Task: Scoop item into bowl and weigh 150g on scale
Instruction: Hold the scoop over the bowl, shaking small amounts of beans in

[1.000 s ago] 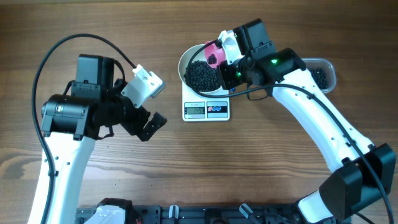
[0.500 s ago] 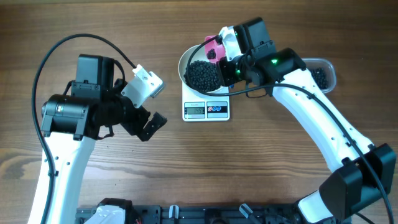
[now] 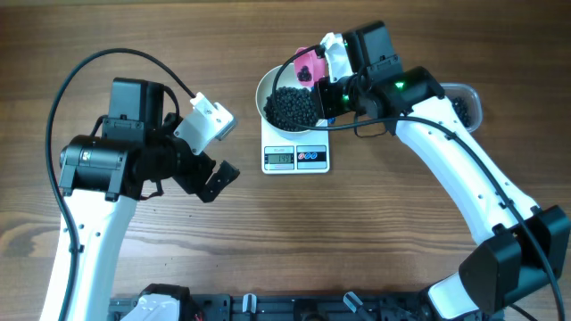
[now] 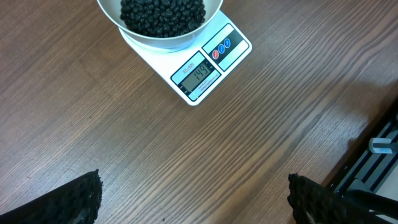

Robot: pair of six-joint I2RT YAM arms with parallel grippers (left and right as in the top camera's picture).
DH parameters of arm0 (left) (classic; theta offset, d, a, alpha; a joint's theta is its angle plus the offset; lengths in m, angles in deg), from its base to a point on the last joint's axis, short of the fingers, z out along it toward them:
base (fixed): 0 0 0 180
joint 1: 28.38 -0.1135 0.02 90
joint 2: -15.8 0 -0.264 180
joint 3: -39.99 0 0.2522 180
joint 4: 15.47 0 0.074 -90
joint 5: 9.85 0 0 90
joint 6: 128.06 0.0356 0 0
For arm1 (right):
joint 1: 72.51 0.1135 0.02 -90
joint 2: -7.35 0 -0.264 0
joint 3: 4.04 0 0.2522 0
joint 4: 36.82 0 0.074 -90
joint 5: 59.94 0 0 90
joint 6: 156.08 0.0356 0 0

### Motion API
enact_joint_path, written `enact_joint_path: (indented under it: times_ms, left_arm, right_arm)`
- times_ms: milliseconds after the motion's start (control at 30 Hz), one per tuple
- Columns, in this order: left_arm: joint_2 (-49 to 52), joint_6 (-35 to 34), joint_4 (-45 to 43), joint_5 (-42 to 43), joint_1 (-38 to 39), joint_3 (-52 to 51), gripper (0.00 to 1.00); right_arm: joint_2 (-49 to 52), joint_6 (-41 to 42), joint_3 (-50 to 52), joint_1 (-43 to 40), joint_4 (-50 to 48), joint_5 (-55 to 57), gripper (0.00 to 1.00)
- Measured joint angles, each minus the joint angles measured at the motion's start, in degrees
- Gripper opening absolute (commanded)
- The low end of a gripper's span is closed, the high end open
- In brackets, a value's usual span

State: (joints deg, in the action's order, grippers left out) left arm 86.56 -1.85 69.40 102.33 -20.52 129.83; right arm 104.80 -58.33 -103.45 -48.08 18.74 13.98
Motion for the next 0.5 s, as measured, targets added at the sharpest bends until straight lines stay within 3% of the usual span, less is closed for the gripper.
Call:
enact_joint_path:
  times_ms: [500]
  left_arm:
    - [0.0,0.0,0.02,0.0,0.0,0.0,1.0]
  right_arm:
    - [0.22,0.15,0.02,-0.09,1.46,-0.55,0.04]
